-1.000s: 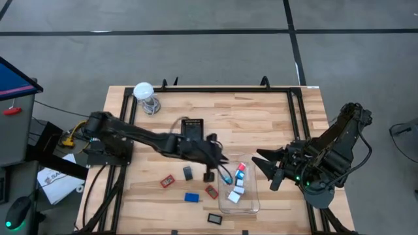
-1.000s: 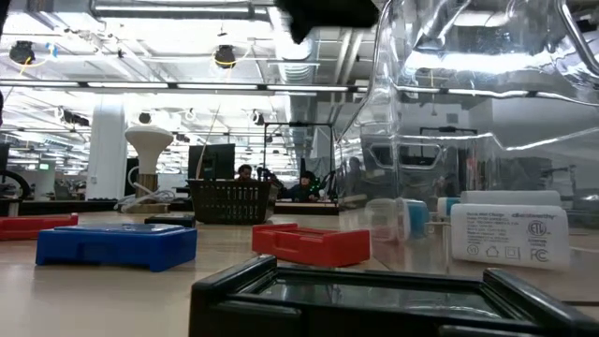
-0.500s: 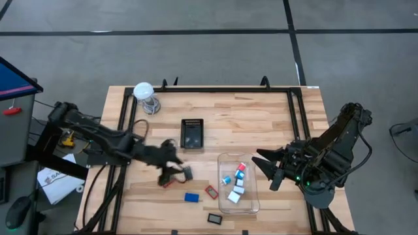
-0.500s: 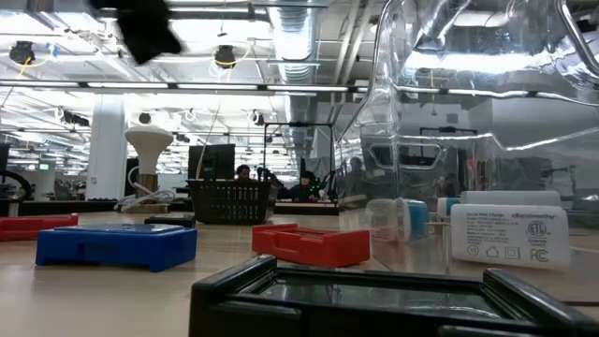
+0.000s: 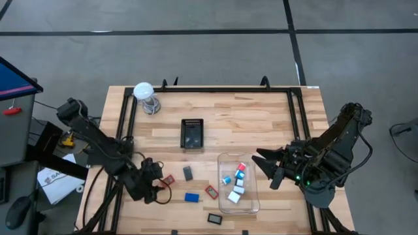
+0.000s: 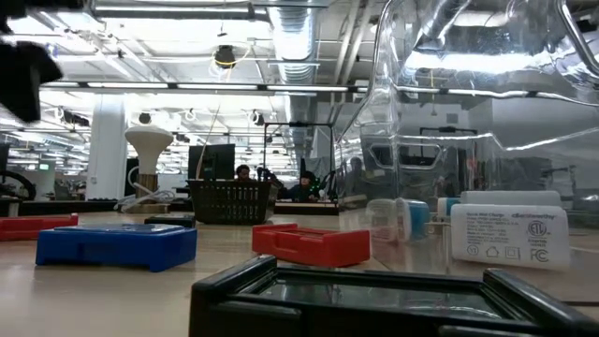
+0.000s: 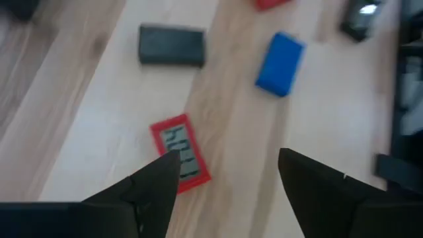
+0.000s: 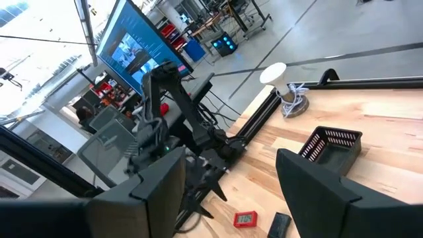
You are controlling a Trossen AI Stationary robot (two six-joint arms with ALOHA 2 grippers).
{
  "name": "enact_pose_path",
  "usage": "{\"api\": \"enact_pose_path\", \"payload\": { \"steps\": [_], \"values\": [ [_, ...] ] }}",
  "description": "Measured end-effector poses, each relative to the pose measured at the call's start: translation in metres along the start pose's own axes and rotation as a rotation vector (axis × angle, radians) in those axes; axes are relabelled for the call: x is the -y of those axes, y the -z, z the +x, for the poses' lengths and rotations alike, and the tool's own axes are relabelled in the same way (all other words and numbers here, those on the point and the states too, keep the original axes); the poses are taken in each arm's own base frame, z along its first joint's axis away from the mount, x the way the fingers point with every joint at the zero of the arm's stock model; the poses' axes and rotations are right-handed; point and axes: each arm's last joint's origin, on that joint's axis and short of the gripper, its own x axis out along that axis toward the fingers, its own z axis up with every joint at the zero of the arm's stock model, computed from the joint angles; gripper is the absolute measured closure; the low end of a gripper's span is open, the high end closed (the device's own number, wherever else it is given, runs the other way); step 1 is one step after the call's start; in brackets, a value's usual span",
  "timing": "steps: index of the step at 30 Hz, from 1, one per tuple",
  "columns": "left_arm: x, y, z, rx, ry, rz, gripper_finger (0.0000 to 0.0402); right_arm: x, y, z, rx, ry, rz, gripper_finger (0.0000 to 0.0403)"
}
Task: Pick & Place Office items
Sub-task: Put the top red digital clock into the black bin
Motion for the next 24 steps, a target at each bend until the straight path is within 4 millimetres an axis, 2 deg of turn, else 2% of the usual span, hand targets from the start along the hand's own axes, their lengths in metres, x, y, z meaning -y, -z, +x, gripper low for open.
{"api": "enact_pose_path", "payload": {
  "steps": [8,13,24],
  "values": [
    [0.004,0.012,0.036,-0.045,-0.137,-0.103,0.0117,0.000,0.000,0.000,0.004,0.000,0.009,0.0175],
    [0.005,0.018,0.048,-0.068,-0.180,-0.139,0.0105,0.000,0.000,0.000,0.004,0.000,0.012,0.0175],
    [0.008,0.030,0.072,-0.100,-0.231,-0.163,0.0103,0.000,0.000,0.000,0.004,0.000,0.007,0.0175]
  ]
}}
